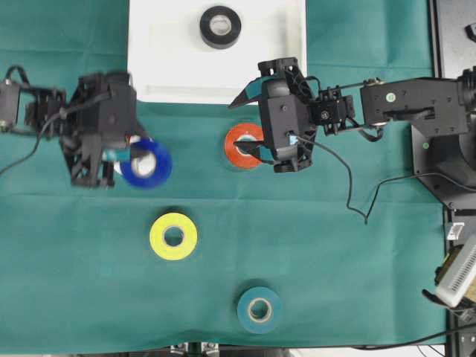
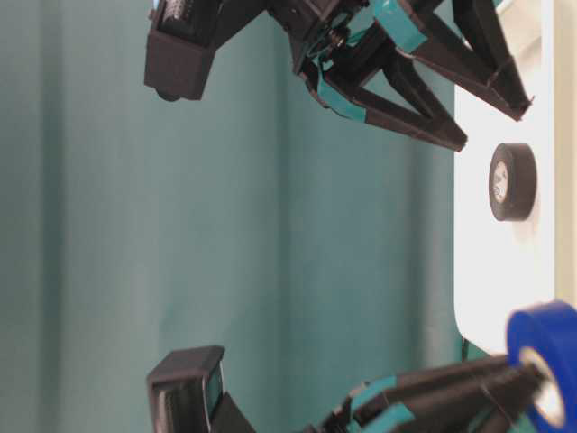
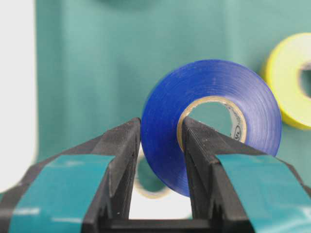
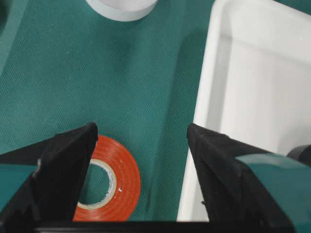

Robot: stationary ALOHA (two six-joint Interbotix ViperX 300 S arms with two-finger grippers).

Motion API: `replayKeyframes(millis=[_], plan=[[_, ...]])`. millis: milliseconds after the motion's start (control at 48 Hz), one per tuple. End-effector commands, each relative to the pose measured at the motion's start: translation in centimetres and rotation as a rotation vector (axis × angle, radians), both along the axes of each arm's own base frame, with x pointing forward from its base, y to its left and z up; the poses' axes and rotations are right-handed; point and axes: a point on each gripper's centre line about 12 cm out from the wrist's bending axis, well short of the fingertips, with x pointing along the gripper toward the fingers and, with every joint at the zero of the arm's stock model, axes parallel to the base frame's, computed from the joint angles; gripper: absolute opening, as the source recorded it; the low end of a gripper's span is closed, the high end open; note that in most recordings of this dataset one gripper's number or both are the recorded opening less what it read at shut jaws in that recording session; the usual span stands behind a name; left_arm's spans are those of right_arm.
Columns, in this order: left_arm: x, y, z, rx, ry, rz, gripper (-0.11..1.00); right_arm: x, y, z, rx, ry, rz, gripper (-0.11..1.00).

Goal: Put the tape alternately from left to right into the white case.
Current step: 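Lift the blue tape with the left gripper and place it in the tray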

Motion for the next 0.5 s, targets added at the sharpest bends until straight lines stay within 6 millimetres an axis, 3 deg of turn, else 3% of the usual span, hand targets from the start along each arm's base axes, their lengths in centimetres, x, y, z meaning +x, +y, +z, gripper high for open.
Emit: replayKeyframes(millis=[0, 479], plan=[[0.7, 1.3, 1.8, 0.013, -0.063, 0.028, -0.04, 0.3, 0.1, 0.9, 0.001, -0.033, 0.006, 0.78], [1.5, 8.7, 2.2, 0.105, -0.079, 0.154, -0.03, 0.3, 0.1, 0.9, 0.001, -0.033, 0.006, 0.78]])
